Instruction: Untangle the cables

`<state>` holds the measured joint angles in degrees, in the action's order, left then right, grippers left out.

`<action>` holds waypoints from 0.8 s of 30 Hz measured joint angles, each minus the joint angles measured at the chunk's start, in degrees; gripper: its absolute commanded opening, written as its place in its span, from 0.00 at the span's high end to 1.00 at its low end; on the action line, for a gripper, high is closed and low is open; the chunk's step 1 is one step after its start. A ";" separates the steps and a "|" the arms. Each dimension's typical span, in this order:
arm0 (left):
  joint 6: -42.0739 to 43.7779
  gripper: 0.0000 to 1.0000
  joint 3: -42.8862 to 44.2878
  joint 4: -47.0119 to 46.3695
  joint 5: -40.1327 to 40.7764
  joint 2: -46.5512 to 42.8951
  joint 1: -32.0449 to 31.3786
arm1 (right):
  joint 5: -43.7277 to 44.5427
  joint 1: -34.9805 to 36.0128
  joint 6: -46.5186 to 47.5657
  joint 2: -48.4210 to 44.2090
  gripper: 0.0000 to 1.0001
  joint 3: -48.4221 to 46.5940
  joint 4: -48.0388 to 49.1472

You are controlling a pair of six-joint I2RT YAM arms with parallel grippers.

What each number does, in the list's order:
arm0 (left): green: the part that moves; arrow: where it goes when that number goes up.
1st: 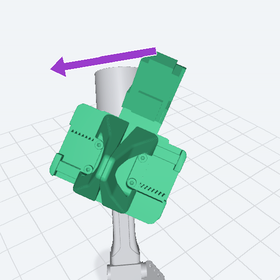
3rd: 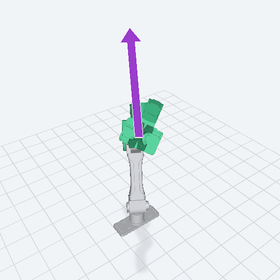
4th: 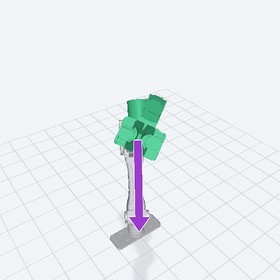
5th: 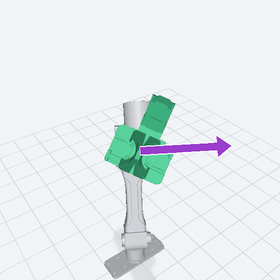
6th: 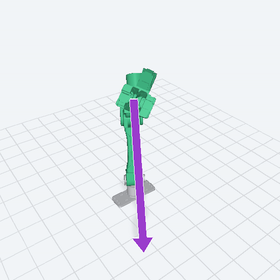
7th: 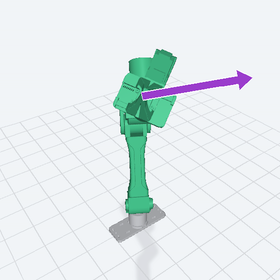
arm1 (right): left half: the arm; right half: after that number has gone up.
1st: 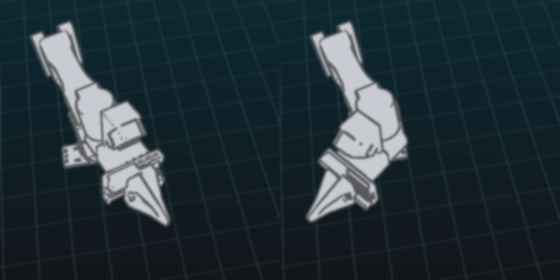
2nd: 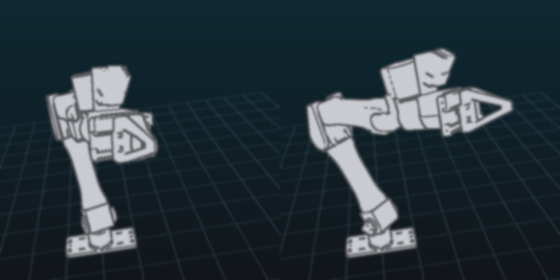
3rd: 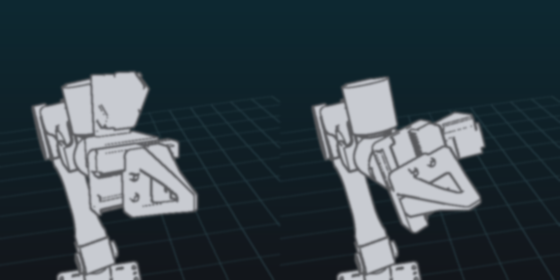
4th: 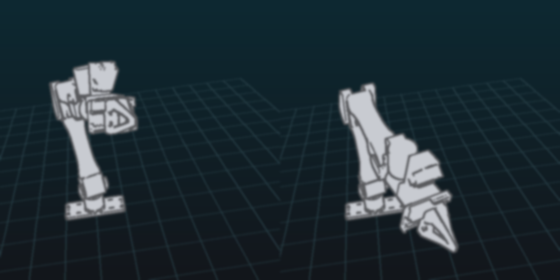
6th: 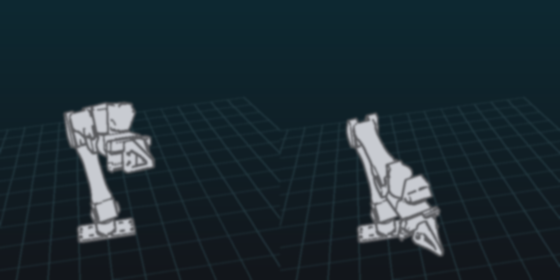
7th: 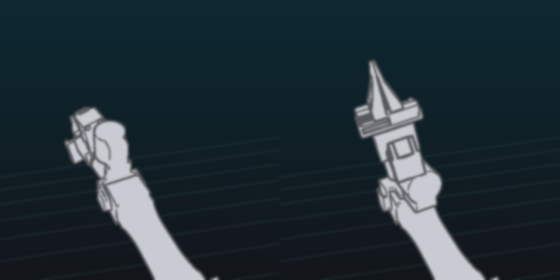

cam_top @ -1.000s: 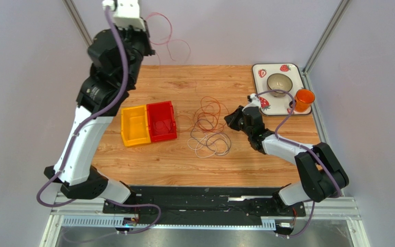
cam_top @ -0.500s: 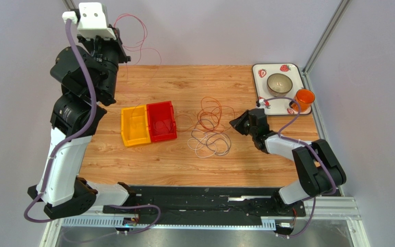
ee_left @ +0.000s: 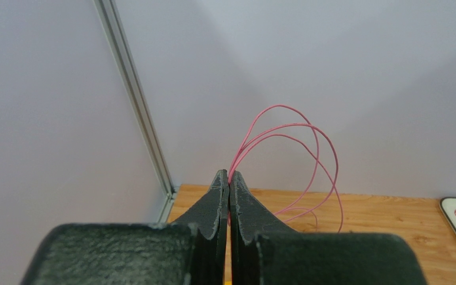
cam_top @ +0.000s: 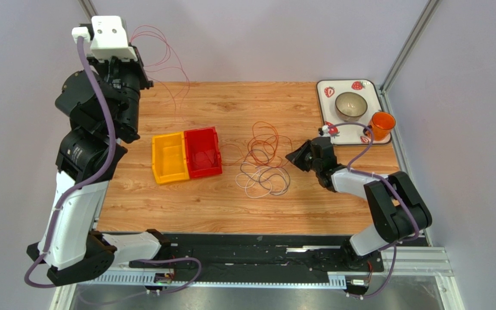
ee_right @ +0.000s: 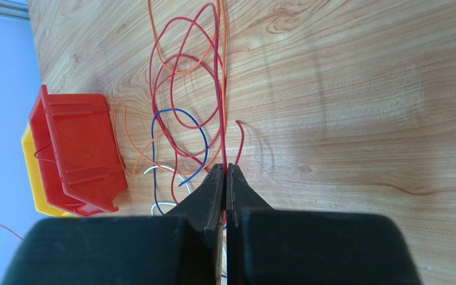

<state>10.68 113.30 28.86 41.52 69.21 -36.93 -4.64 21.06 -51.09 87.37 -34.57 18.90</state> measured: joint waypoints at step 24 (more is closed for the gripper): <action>-1.86 1.00 -3.26 -0.96 -4.70 6.95 3.89 | -2.36 -0.48 -0.17 1.84 1.00 -0.52 0.02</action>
<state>8.82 110.04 27.90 36.82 76.16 -33.04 -7.01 20.58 -51.27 89.21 -35.09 18.92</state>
